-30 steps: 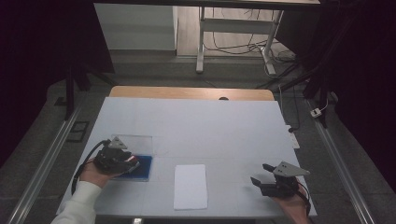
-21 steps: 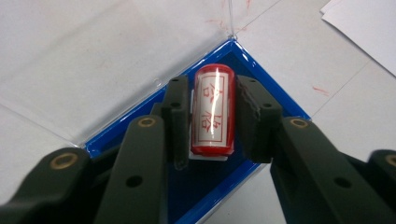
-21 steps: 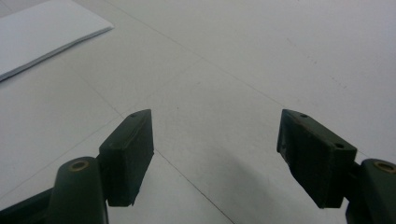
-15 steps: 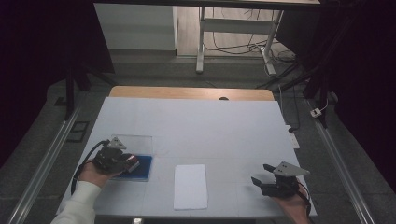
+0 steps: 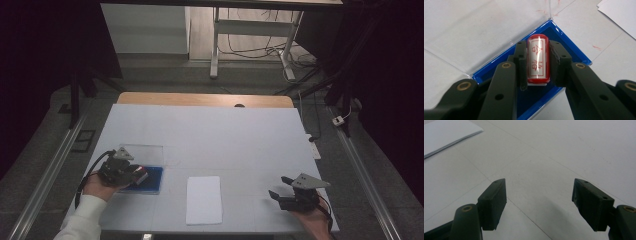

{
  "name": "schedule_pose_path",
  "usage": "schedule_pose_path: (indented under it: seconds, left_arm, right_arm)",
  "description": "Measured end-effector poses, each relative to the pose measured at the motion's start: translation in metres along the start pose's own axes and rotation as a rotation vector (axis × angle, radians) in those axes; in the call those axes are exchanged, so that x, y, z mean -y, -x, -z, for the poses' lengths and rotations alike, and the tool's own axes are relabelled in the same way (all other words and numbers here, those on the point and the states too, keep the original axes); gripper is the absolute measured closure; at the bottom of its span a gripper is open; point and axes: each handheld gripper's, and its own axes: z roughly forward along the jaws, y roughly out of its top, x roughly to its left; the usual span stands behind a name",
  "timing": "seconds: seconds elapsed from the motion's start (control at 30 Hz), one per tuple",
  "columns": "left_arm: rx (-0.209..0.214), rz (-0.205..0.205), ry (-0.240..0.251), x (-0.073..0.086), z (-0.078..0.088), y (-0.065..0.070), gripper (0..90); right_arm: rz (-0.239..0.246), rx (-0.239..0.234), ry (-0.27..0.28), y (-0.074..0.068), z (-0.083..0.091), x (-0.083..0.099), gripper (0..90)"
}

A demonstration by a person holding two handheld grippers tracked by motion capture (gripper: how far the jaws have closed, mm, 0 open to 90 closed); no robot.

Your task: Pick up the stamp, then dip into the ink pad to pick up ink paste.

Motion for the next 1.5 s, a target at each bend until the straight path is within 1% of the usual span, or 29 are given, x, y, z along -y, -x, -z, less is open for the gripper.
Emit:
schedule_pose_path:
  seconds: [0.03, 0.27, 0.33, 0.37, 0.4, 0.5, 0.53, 0.6, 0.63, 0.73, 0.83, 1.17, 1.23, 1.27, 1.33, 1.5]
  left_arm:
    - [0.000, 0.000, 0.000, 0.000, 0.000, 0.000, 70.2]
    - [-0.001, 0.003, 0.018, 0.000, 0.005, 0.000, 70.1]
    - [-0.004, 0.002, 0.036, 0.000, 0.011, 0.001, 70.2]
    - [-0.004, 0.002, 0.036, 0.000, 0.011, 0.001, 70.1]
    - [-0.005, 0.002, 0.051, 0.000, 0.016, 0.001, 70.1]
    - [-0.009, -0.003, 0.064, -0.002, 0.023, 0.001, 70.2]
    - [-0.009, -0.003, 0.064, -0.002, 0.023, 0.001, 70.1]
    - [-0.006, -0.010, 0.062, -0.004, 0.026, 0.002, 70.1]
    - [-0.006, -0.021, 0.054, -0.005, 0.027, 0.002, 70.1]
    - [-0.005, -0.029, 0.043, -0.007, 0.027, 0.003, 70.1]
    - [-0.010, -0.026, 0.033, -0.008, 0.026, 0.002, 70.1]
    - [-0.013, -0.031, 0.005, -0.010, 0.021, 0.001, 70.1]
    - [-0.014, -0.033, -0.003, -0.011, 0.020, 0.001, 70.1]
    - [-0.015, -0.032, -0.006, -0.011, 0.019, 0.000, 70.1]
    - [-0.015, -0.030, -0.011, -0.011, 0.019, 0.000, 70.1]
    - [-0.015, -0.033, -0.026, -0.012, 0.014, -0.001, 70.1]
  right_arm:
    - [-0.001, -0.008, 0.001, 0.000, 0.000, 0.000, 27.4]
    - [0.000, -0.013, -0.006, 0.000, -0.001, 0.000, 27.8]
    - [0.000, -0.016, -0.004, 0.000, -0.002, 0.000, 27.9]
    - [0.001, -0.017, -0.003, 0.000, -0.002, 0.000, 28.0]
    - [0.000, -0.019, -0.002, 0.000, -0.002, 0.000, 28.1]
    - [-0.001, -0.020, -0.002, 0.000, -0.002, 0.001, 28.2]
    - [0.000, -0.021, -0.003, 0.000, -0.003, 0.001, 28.2]
    - [0.001, -0.021, -0.005, 0.000, -0.003, 0.000, 28.2]
    - [-0.003, -0.019, -0.005, 0.000, -0.003, 0.000, 28.2]
    - [-0.002, -0.026, -0.007, 0.001, -0.005, 0.000, 28.2]
    - [0.003, -0.025, -0.017, 0.000, -0.006, -0.001, 28.2]
    - [0.006, -0.030, -0.006, -0.001, -0.007, -0.002, 28.3]
    - [0.010, -0.031, -0.015, -0.001, -0.007, -0.002, 28.3]
    - [0.011, -0.023, -0.014, -0.002, -0.008, -0.003, 28.3]
    - [0.016, -0.033, -0.016, -0.002, -0.009, -0.003, 28.2]
    - [0.015, -0.031, -0.022, -0.003, -0.009, -0.003, 28.3]
